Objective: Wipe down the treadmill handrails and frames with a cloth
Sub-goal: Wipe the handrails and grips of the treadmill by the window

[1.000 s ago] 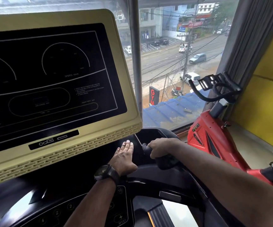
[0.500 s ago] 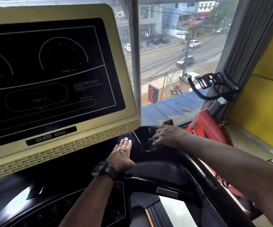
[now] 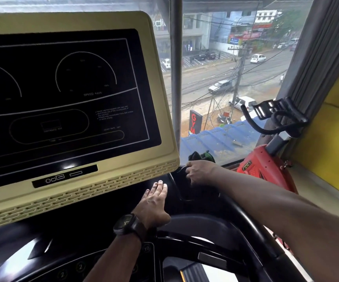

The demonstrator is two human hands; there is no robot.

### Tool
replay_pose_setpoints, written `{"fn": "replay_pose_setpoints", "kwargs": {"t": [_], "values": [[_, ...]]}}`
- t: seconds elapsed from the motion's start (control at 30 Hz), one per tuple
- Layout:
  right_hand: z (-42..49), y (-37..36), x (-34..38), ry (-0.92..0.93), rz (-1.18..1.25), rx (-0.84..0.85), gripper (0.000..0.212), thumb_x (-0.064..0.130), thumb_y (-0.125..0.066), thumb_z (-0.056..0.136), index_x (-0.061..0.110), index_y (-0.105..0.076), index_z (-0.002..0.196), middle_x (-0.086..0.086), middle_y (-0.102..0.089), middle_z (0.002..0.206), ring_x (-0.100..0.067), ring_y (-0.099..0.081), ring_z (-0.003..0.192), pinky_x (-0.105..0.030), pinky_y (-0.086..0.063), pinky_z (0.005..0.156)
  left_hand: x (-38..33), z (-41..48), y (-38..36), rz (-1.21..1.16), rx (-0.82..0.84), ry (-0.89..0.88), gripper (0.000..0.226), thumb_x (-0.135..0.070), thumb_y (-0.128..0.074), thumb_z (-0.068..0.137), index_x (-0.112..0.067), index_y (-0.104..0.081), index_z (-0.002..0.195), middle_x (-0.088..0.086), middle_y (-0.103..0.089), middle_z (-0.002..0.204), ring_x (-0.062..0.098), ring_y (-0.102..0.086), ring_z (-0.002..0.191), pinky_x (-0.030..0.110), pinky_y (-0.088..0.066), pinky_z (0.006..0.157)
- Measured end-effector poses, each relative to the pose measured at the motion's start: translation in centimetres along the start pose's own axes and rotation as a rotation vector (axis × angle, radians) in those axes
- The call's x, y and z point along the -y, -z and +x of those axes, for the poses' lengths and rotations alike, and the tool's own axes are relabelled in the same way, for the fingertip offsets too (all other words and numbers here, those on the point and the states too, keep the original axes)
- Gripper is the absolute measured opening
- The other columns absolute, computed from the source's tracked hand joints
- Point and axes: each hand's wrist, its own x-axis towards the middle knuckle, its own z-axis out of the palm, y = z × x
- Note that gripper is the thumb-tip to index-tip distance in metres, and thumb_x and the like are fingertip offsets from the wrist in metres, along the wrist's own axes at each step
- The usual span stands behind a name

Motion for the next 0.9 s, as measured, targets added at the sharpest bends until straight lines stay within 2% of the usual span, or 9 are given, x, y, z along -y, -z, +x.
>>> {"fn": "replay_pose_setpoints", "kwargs": {"t": [0.13,0.27,0.4,0.5,0.6,0.67,0.77,0.83,0.9], "values": [[0.6,-0.6,-0.6,0.007,-0.024,-0.003,0.025,0.029,-0.048,0.104,0.033,-0.07,0.115,0.008,-0.065,0.121,-0.018,-0.053,0.124,-0.037,-0.029,0.117,-0.1,0.0,0.2,0.004,0.021,-0.004,0.106,-0.023,-0.055,0.072,-0.014,0.006,0.158,0.003,0.015,0.165,0.013,0.015,0.151,0.032,0.007,0.122],[0.7,0.9,0.2,-0.064,0.039,0.078,0.025,0.026,-0.055,0.102,0.026,-0.069,0.122,0.009,-0.066,0.125,-0.016,-0.055,0.125,-0.033,-0.031,0.111,-0.1,-0.1,0.3,0.002,0.028,0.0,0.106,-0.022,-0.054,0.071,-0.015,0.006,0.158,0.003,0.014,0.165,0.013,0.014,0.151,0.032,0.006,0.123],[0.9,2.2,1.4,-0.199,0.224,0.17,0.025,0.019,-0.053,0.104,0.021,-0.069,0.123,0.004,-0.07,0.126,-0.018,-0.061,0.12,-0.03,-0.038,0.099,-0.2,-0.4,0.6,-0.006,0.028,0.002,0.103,-0.021,-0.055,0.074,-0.015,0.003,0.158,0.004,0.012,0.166,0.013,0.012,0.151,0.032,0.004,0.124],[0.5,3.2,2.1,-0.268,0.413,0.221,0.028,0.019,-0.049,0.104,0.019,-0.067,0.127,-0.002,-0.068,0.129,-0.022,-0.06,0.124,-0.033,-0.043,0.102,-0.3,-0.6,0.7,-0.011,0.03,-0.003,0.102,-0.025,-0.055,0.074,-0.014,0.0,0.159,0.005,0.009,0.166,0.014,0.01,0.152,0.033,0.002,0.124],[-1.1,3.4,3.0,-0.348,0.546,0.157,0.029,0.018,-0.051,0.102,0.023,-0.067,0.125,0.0,-0.067,0.128,-0.023,-0.061,0.123,-0.036,-0.043,0.1,-0.4,-0.7,0.7,0.007,0.032,-0.01,0.103,-0.033,-0.054,0.073,-0.013,-0.001,0.158,0.006,0.008,0.166,0.016,0.009,0.152,0.035,0.0,0.124],[-2.5,2.7,4.3,-0.493,0.722,0.057,0.035,0.018,-0.056,0.097,0.032,-0.065,0.128,-0.001,-0.058,0.138,-0.025,-0.054,0.129,-0.044,-0.041,0.103,-0.5,-0.7,0.7,0.027,0.031,-0.016,0.103,-0.036,-0.052,0.073,-0.013,-0.001,0.159,0.007,0.007,0.166,0.017,0.008,0.153,0.036,0.0,0.124],[-5.0,2.2,7.4,-0.803,0.951,-0.047,0.06,0.015,-0.053,0.094,0.042,-0.046,0.146,-0.01,-0.023,0.164,-0.033,-0.034,0.143,-0.056,-0.037,0.107,-0.6,-0.7,0.7,0.063,0.031,-0.034,0.103,-0.039,-0.052,0.073,-0.013,-0.002,0.159,0.006,0.007,0.166,0.02,0.007,0.153,0.038,-0.002,0.124],[-6.1,2.4,9.4,-0.962,1.115,-0.134,0.07,0.013,-0.05,0.09,0.043,-0.039,0.152,-0.012,-0.023,0.164,-0.034,-0.036,0.143,-0.054,-0.039,0.111,-0.8,-0.8,0.6,0.078,0.029,-0.044,0.103,-0.041,-0.051,0.072,-0.013,-0.002,0.159,0.006,0.006,0.166,0.021,0.007,0.153,0.039,-0.003,0.124],[-6.7,3.0,10.8,-1.036,1.244,-0.157,0.073,0.018,-0.053,0.087,0.043,-0.035,0.154,-0.013,-0.025,0.164,-0.034,-0.036,0.144,-0.056,-0.037,0.113,-0.9,-0.8,0.7,0.075,0.027,-0.048,0.105,-0.044,-0.048,0.069,-0.014,-0.003,0.159,0.005,0.005,0.166,0.021,0.006,0.153,0.041,-0.003,0.124]]}}
